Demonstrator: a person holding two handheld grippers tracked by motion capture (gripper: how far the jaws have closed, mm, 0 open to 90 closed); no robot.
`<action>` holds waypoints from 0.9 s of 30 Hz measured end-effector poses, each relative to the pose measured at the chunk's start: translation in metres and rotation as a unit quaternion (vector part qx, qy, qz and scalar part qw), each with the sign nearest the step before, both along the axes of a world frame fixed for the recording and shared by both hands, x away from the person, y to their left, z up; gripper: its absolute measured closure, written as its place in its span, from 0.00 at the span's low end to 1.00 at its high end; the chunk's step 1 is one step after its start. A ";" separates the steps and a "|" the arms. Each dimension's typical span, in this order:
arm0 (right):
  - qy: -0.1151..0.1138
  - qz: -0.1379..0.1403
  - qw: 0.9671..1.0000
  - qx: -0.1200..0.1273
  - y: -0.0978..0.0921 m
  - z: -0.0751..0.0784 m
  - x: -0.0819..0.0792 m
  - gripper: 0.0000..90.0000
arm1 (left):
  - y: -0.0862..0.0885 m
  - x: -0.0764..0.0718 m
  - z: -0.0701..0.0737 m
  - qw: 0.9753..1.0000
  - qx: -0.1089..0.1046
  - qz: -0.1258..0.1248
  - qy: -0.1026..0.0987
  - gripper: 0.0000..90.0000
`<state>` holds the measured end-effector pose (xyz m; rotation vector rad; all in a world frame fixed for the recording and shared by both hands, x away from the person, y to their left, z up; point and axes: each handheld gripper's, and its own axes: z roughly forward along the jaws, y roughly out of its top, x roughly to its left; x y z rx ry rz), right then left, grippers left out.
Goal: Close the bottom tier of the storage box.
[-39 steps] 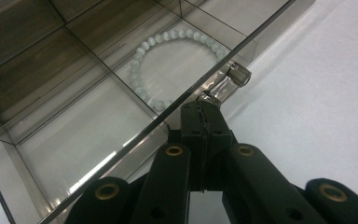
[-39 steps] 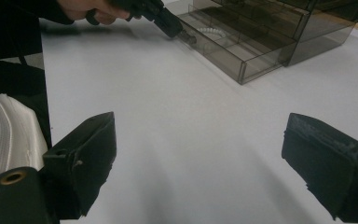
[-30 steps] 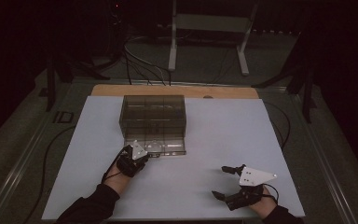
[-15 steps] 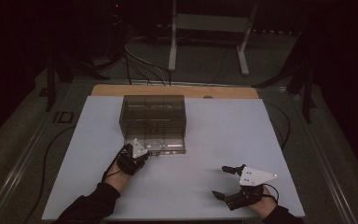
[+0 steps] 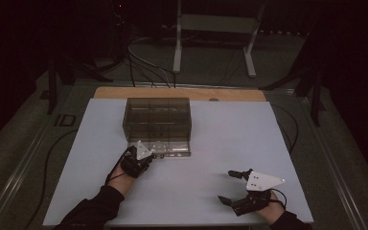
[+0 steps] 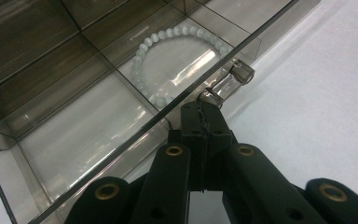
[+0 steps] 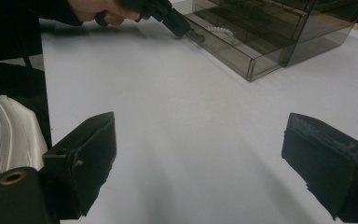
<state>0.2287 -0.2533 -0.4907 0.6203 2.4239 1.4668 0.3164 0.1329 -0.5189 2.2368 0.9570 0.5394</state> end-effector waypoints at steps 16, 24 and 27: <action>0.001 0.000 1.000 0.000 0.000 0.000 0.000 0.11 | 0.000 0.008 -0.001 1.000 0.002 0.004 0.001 1.00; 0.000 0.000 1.000 0.001 0.000 0.000 0.000 0.11 | 0.001 0.011 -0.002 1.000 0.004 0.008 0.001 1.00; 0.000 0.000 1.000 0.000 0.000 0.000 0.000 0.11 | 0.001 0.012 -0.002 1.000 0.002 0.010 0.002 1.00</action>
